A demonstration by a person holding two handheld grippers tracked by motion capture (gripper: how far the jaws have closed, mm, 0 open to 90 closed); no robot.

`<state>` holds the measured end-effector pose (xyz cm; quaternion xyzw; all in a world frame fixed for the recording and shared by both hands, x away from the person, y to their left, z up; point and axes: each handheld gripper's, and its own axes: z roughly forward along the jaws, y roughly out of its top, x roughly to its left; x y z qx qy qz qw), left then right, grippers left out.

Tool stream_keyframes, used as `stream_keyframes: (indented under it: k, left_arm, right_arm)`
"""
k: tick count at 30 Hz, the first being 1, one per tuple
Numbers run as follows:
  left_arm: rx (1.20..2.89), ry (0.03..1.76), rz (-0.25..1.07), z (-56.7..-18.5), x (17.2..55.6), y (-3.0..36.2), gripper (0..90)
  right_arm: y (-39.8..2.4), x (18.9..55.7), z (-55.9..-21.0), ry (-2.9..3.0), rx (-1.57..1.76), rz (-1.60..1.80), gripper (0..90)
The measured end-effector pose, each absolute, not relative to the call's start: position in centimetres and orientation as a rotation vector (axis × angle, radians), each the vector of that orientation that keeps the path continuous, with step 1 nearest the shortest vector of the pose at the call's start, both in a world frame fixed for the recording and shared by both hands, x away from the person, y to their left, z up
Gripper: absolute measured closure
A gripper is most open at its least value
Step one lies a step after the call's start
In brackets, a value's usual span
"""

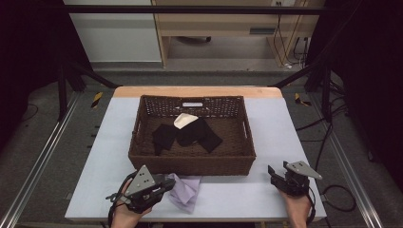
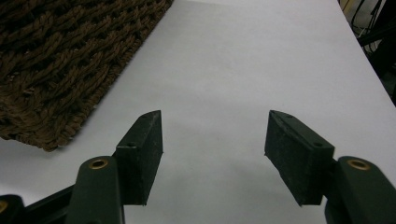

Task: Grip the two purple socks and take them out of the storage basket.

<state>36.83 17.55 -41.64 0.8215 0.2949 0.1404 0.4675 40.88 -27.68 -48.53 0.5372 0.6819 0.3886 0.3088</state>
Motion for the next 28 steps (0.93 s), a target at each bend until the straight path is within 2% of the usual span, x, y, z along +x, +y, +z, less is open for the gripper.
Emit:
stream_keyframes:
  k: [6, 10, 11, 17, 24, 28]
  left_arm:
    - [2.061, 0.778, 0.349, -43.5, 37.8, 17.3, 83.9]
    - [2.069, 0.829, 0.380, -43.9, 38.0, 17.7, 69.8]
    - [2.070, 0.844, 0.388, -43.9, 38.0, 17.9, 64.0]
    - [2.045, 0.914, 0.429, -43.9, 38.0, 19.9, 52.0]
    - [2.007, 1.024, 0.465, -44.3, 38.3, 23.3, 44.7]
    - [2.001, 1.050, 0.489, -44.4, 38.3, 24.8, 43.8]
  right_arm:
    - [-27.7, 40.9, -48.5, 1.801, 1.430, 1.026, 35.5]
    - [-27.6, 41.0, -48.5, 1.806, 1.425, 1.016, 33.0]
    - [-27.6, 41.0, -48.5, 1.805, 1.426, 1.016, 32.0]
    - [-27.7, 41.0, -48.5, 1.798, 1.435, 1.016, 28.5]
    - [-27.7, 41.1, -48.5, 1.797, 1.453, 1.009, 25.7]
    - [-27.7, 41.0, -48.5, 1.793, 1.452, 1.010, 25.0]
